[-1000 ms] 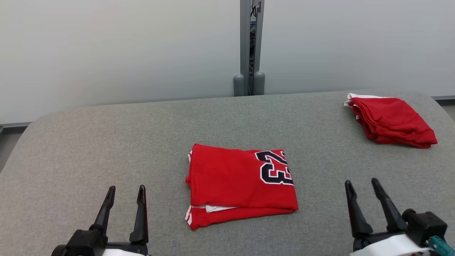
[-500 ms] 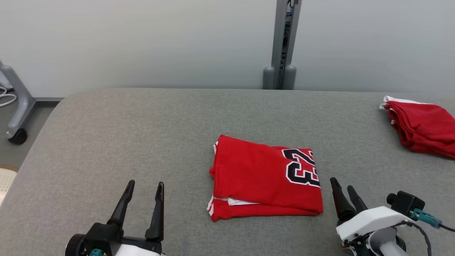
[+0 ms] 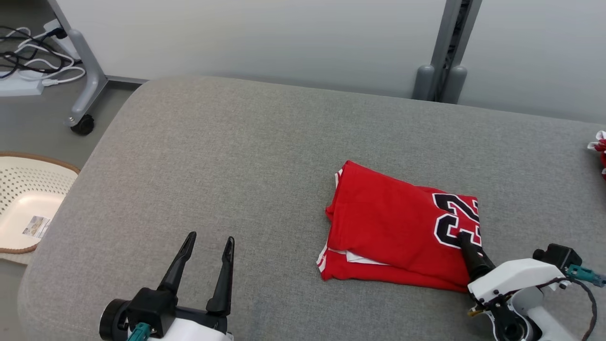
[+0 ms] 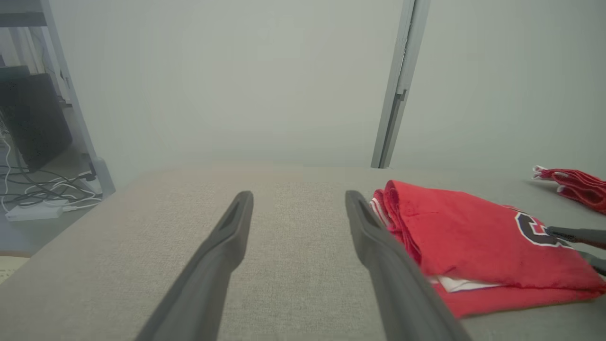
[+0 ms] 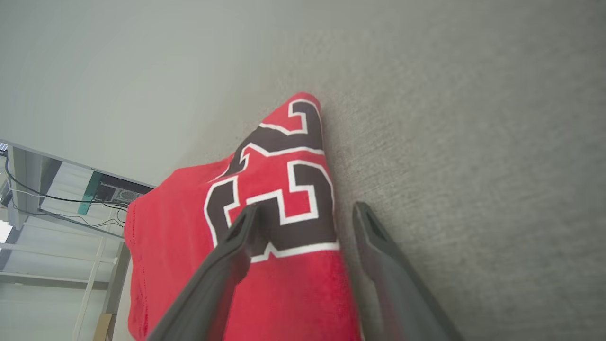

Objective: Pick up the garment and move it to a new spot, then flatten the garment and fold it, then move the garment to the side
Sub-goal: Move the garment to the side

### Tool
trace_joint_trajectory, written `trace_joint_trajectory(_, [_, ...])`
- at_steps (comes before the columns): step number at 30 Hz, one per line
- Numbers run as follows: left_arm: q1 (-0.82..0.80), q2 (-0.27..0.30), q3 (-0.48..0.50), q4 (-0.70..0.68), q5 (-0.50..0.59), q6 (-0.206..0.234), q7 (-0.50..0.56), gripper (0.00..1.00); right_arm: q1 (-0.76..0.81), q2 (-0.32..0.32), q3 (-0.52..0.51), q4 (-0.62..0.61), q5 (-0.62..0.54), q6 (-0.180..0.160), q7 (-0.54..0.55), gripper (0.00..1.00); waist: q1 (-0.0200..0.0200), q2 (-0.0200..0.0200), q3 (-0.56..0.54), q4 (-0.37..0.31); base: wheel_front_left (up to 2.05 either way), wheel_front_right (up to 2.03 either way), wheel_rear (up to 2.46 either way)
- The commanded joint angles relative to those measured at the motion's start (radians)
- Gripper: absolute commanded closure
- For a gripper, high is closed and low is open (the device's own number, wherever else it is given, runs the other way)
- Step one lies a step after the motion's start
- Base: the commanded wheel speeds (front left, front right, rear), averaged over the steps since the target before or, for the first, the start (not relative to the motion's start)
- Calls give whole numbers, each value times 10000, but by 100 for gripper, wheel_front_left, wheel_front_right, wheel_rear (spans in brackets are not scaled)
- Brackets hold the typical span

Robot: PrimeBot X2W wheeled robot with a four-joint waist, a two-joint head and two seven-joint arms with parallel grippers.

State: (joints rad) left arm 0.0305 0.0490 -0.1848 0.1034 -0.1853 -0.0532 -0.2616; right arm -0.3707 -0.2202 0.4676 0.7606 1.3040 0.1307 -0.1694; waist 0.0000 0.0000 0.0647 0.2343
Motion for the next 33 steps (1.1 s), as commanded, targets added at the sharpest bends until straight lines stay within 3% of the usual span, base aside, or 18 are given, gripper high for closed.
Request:
trace_joint_trajectory(1, [-205, 36, 24, 27, 49, -68, -37, 0, -135, 39, 90, 38, 154, 4, 116, 0, 0, 0, 105, 125, 0, 0, 0])
trace_joint_trajectory(6, [-286, 33, 122, 76, 112, -82, -36, 0, -64, 179, 497, -66, 803, 4, 509, 0, 0, 0, 201, 170, 0, 0, 0])
trace_joint_trajectory(7, [-323, 38, 183, 50, 114, -67, -36, 0, -93, 179, 615, -102, 921, 4, 438, 42, 0, 0, 241, 116, 0, 0, 0])
trace_joint_trajectory(8, [-338, 36, 206, 34, 120, -60, -36, 0, -124, 153, 711, -127, 904, 4, 381, 60, 0, 0, 260, 82, 0, 0, 0])
trace_joint_trajectory(9, [-352, 33, 212, 20, 118, -55, -36, 0, -151, 113, 787, -136, 877, 4, 266, 100, 0, 0, 284, 40, 0, 0, 0])
trace_joint_trajectory(15, [-474, 37, 180, -72, 125, -35, -37, 0, -612, -391, 1296, -191, 449, 4, -392, 100, 0, 0, 463, -206, 0, 0, 0])
trace_joint_trajectory(22, [-733, 37, 113, -369, 86, -48, -37, 0, -2119, -974, 2735, 618, -2217, 4, -961, 100, 0, 0, 811, -591, 0, 0, 0])
trace_joint_trajectory(33, [-1545, 33, -109, -1040, 71, -181, -34, 0, -4050, -1034, 2473, 515, -5061, 2, -979, 100, 0, 0, 1807, -1376, 0, 0, 0])
